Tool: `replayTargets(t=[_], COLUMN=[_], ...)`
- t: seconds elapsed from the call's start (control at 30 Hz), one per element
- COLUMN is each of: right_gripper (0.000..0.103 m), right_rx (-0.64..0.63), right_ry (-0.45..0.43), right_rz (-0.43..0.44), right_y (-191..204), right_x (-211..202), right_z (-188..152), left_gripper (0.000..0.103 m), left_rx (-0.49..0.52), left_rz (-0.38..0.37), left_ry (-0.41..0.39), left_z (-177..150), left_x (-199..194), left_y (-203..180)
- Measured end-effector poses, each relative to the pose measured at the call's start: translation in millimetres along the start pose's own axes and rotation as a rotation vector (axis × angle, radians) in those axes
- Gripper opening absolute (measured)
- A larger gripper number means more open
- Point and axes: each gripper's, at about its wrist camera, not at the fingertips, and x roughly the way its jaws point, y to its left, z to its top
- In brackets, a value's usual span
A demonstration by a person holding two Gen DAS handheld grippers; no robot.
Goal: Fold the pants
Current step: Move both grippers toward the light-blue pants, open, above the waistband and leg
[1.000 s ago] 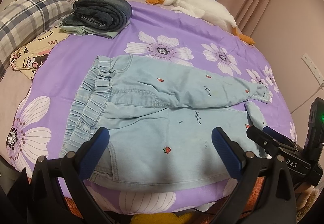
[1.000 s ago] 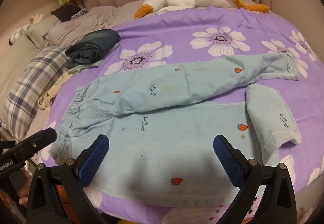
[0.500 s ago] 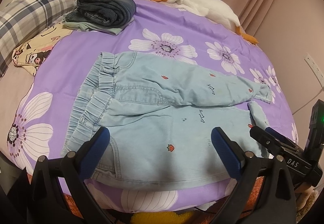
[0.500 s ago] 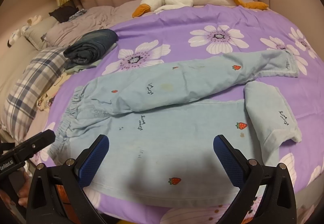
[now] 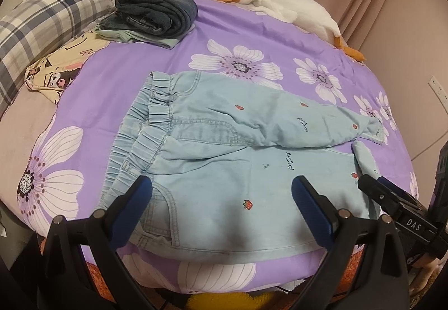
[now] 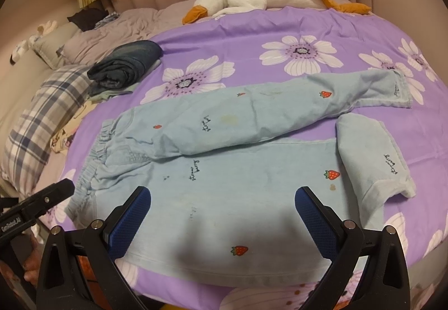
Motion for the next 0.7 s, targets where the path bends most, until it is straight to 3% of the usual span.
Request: replayTargets(t=[0.27, 0.7], right_gripper=[0.103, 0.103], right_rx=[-0.025, -0.001], right_ry=[0.042, 0.006], right_rz=[-0.047, -0.026], right_y=[-1.9, -6.5], right_x=[-1.5, -2.8], right_z=[0.7, -1.6], left_gripper=[0.098, 0.097], left_rx=[-0.011, -0.023], left_rz=[0.001, 0.009], left_ry=[0.002, 0.008], left_z=[-0.7, -1.4], left_x=[-1.2, -0.6], left_y=[1.9, 5.3])
